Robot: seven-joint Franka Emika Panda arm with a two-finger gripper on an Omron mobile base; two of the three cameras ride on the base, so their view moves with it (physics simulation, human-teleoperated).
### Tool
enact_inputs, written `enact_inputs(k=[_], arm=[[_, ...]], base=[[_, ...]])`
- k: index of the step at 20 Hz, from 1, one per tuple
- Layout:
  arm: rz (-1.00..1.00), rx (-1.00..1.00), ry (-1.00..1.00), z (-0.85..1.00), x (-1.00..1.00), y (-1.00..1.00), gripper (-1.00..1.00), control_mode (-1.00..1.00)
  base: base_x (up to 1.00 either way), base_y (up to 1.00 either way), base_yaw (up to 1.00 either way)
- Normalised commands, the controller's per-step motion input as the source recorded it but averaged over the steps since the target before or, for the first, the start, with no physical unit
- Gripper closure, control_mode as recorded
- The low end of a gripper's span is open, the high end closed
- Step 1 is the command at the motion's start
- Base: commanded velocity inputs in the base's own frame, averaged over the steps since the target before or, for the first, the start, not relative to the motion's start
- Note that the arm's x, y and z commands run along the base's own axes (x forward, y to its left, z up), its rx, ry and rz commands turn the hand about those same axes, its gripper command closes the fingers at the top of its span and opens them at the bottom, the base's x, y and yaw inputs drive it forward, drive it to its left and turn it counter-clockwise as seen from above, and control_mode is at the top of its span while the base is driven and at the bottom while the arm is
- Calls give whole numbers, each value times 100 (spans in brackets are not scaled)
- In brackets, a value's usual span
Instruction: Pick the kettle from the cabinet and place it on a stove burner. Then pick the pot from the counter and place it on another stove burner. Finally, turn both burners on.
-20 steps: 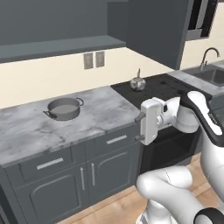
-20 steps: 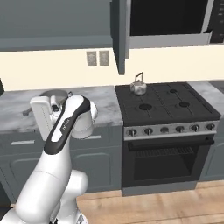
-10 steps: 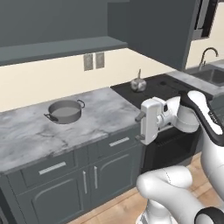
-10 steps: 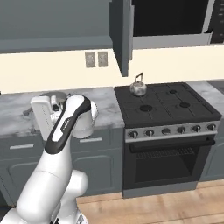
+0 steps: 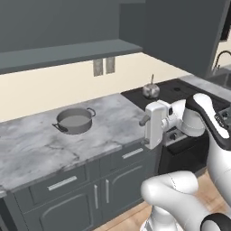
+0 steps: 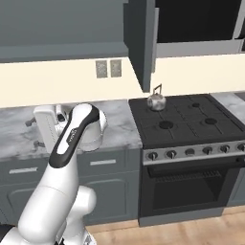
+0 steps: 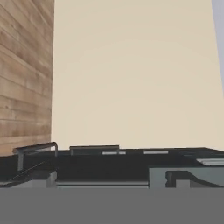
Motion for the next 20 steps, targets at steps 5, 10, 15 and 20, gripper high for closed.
enact_inputs(k=[5, 10, 15, 20], arm=[[0, 0, 0, 0, 0, 0, -100, 100], [0, 0, 0, 0, 0, 0, -100, 100], [0, 0, 0, 0, 0, 0, -100, 100], [0, 0, 0, 0, 0, 0, -100, 100]], base=[[48, 2, 0], [52, 6, 0], [53, 0, 0], [54, 0, 0]])
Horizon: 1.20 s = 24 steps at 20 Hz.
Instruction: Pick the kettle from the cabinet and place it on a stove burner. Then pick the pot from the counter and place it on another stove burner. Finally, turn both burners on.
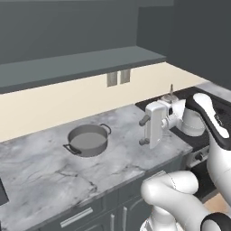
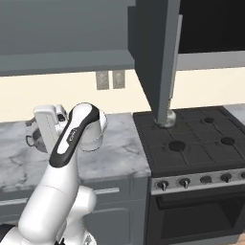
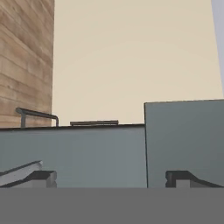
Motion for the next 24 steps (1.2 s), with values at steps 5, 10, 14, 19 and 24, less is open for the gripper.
enact_inputs(k=[5, 10, 14, 19, 24], arm=[[0, 0, 0, 0, 0, 0, -100, 100], [0, 0, 0, 0, 0, 0, -100, 100], [0, 0, 0, 0, 0, 0, -100, 100], [0, 0, 0, 0, 1, 0, -100, -100], [2, 0, -4, 0, 22, 0, -100, -100]], base=[[51, 0, 0], [41, 0, 0], [30, 0, 0], [3, 0, 0], [0, 0, 0]])
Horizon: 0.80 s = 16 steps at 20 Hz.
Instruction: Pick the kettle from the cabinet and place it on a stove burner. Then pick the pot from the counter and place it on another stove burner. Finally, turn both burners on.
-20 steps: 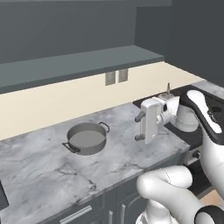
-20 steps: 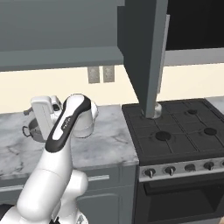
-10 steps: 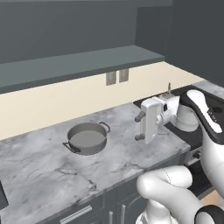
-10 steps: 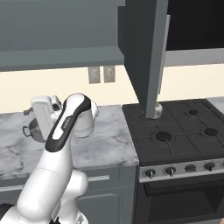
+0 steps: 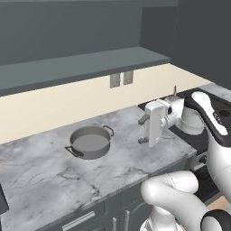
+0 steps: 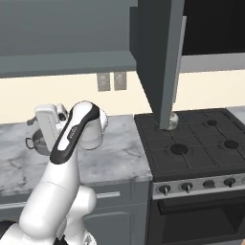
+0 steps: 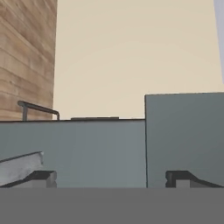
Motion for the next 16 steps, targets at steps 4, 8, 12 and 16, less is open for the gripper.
enact_inputs(k=[4, 8, 12, 16], arm=[[3, 1, -8, 0, 28, 0, -100, -100], [0, 0, -8, -1, 27, 0, -100, -100], [0, 1, -10, -4, 27, -2, -100, -100], [0, 1, -16, -14, 35, -9, -100, -100]], base=[[0, 0, 0], [0, 0, 0], [0, 0, 0], [0, 0, 0]])
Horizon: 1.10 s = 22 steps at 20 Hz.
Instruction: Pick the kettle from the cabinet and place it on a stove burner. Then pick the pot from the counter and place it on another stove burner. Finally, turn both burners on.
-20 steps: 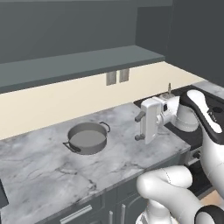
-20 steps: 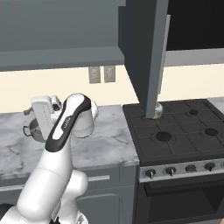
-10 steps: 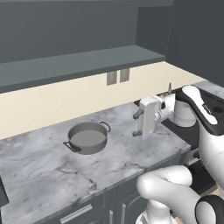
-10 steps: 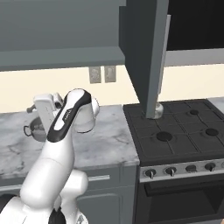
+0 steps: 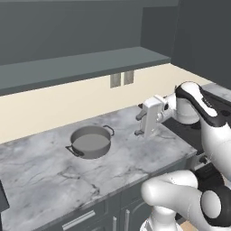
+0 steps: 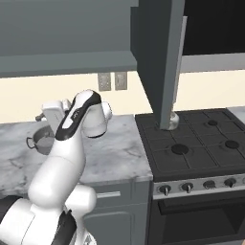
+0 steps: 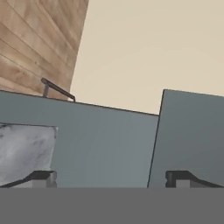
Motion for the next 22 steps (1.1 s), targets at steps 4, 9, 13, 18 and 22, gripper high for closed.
enact_inputs(k=[4, 9, 13, 18, 22], arm=[[0, 0, -20, -23, 26, -11, -100, -100], [0, -6, -6, -21, 18, -2, -100, -100], [0, 0, -16, -13, 17, 0, -100, -100], [0, 0, -17, -8, 9, 0, -100, -100], [0, 0, -18, -7, 12, 0, -100, -100]], base=[[0, 0, 0], [0, 0, 0], [0, 0, 0], [0, 0, 0], [0, 0, 0]])
